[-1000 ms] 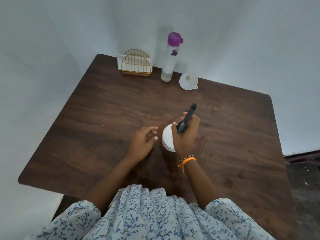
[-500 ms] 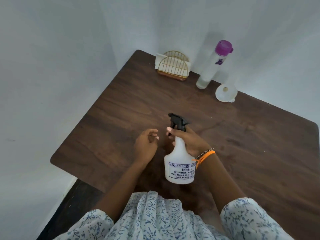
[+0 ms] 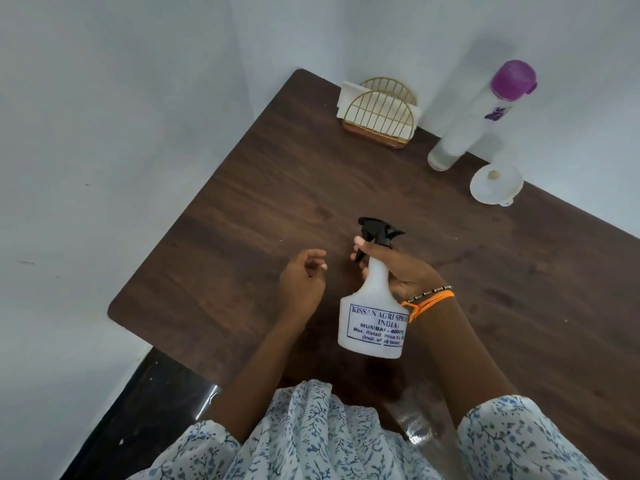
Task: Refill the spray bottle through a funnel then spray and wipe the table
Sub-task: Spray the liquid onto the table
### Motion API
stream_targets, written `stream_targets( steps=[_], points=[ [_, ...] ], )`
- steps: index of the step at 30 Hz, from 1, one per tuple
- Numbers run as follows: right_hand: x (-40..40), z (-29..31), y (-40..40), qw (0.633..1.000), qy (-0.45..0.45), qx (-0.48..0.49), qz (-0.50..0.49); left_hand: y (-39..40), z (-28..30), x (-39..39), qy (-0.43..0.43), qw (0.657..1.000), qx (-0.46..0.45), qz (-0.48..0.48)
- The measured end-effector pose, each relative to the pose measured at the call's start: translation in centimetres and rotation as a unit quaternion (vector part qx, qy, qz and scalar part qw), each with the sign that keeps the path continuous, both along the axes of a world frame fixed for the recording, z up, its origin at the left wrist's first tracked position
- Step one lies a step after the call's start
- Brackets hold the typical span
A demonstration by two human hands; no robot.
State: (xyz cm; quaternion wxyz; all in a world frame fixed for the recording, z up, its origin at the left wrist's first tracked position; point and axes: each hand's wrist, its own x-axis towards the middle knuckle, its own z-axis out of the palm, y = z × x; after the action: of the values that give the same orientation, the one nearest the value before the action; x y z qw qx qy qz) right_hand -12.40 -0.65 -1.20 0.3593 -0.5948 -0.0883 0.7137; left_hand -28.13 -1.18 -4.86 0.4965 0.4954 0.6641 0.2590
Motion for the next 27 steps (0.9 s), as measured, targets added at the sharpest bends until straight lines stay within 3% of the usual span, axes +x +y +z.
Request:
stream_targets(
  steps=[7,11,17,23,27],
  points=[
    [1.3,-0.6,-1.1,0.998,-0.001,-0.048,-0.05,-0.2,-0.1,1.3,0.015,0.999,-0.001,-0.049],
    [1.8,0.2,-2.8,0.994,0.072,0.0,-0.079,-0.7,0.5,2.1,0.012,0.996,-0.004,-0.084],
    [3.6,1.2,-7.5,0.968,0.127,0.048,-0.209,-2.6,1.6,4.4,0.019,0.982,0.016,-0.187],
    [7.2,1.0,-14.0,0.947,-0.022,0.059,-0.314,-5.7,2.0,9.2,0.017,0.944,0.024,-0.328],
    [10.9,0.4,-17.9,0.923,-0.047,0.032,-0.382,-8.0,2.3,12.7,0.019,0.922,0.036,-0.385]
  ],
)
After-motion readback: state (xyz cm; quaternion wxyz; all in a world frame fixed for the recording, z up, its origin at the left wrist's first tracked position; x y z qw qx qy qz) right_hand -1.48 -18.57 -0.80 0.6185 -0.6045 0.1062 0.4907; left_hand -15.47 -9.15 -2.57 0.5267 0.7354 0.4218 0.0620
